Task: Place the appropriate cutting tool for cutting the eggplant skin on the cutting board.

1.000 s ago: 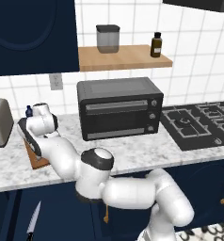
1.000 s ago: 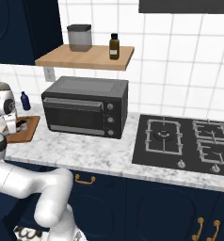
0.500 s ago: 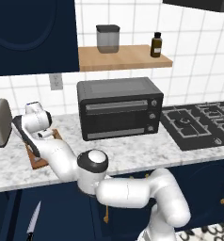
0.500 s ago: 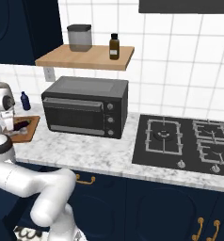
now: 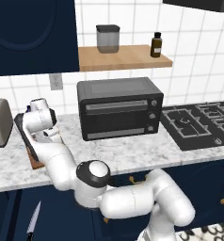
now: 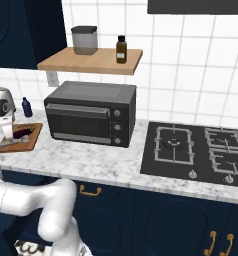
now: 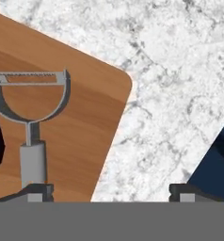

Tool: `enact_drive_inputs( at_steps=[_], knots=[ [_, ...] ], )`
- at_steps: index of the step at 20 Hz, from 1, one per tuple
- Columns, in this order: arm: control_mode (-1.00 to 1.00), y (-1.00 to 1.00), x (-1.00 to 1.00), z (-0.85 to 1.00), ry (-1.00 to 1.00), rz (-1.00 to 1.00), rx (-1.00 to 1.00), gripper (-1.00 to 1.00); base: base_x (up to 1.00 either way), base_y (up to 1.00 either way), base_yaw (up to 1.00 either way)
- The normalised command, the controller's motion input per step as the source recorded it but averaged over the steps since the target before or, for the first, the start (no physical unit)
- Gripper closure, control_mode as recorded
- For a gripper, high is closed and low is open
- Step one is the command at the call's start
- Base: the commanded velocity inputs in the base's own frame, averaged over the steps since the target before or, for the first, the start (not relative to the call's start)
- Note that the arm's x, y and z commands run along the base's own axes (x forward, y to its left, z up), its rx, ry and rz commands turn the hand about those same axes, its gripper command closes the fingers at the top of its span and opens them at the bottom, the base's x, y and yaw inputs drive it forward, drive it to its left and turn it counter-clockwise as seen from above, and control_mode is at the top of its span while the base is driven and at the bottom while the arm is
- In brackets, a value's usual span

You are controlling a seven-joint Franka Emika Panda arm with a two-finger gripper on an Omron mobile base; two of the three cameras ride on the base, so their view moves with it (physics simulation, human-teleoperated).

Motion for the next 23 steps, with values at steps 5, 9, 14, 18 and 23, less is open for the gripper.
enact_drive_inputs(
  at_steps=[5, 9, 14, 18, 23],
  knots=[
    [-1.0, -0.67, -0.85, 0.16, -0.26, -0.05, 0.1, -1.0, 0.0, 0.0, 0.0],
    [-1.0, -0.92, -0.7, 0.22, -0.12, -0.05, 0.12, -1.0, 0.0, 0.0, 0.0],
    [-1.0, -1.0, -0.4, 0.4, 0.0, -0.06, 0.14, -1.0, 0.0, 0.0, 0.0],
    [-1.0, -1.0, -0.28, 0.54, 0.0, -0.02, 0.14, -1.0, 0.0, 0.0, 0.0],
    [-1.0, -1.0, -0.29, 0.52, 0.0, 0.0, 0.14, -1.0, 0.0, 0.0, 0.0]
  ],
)
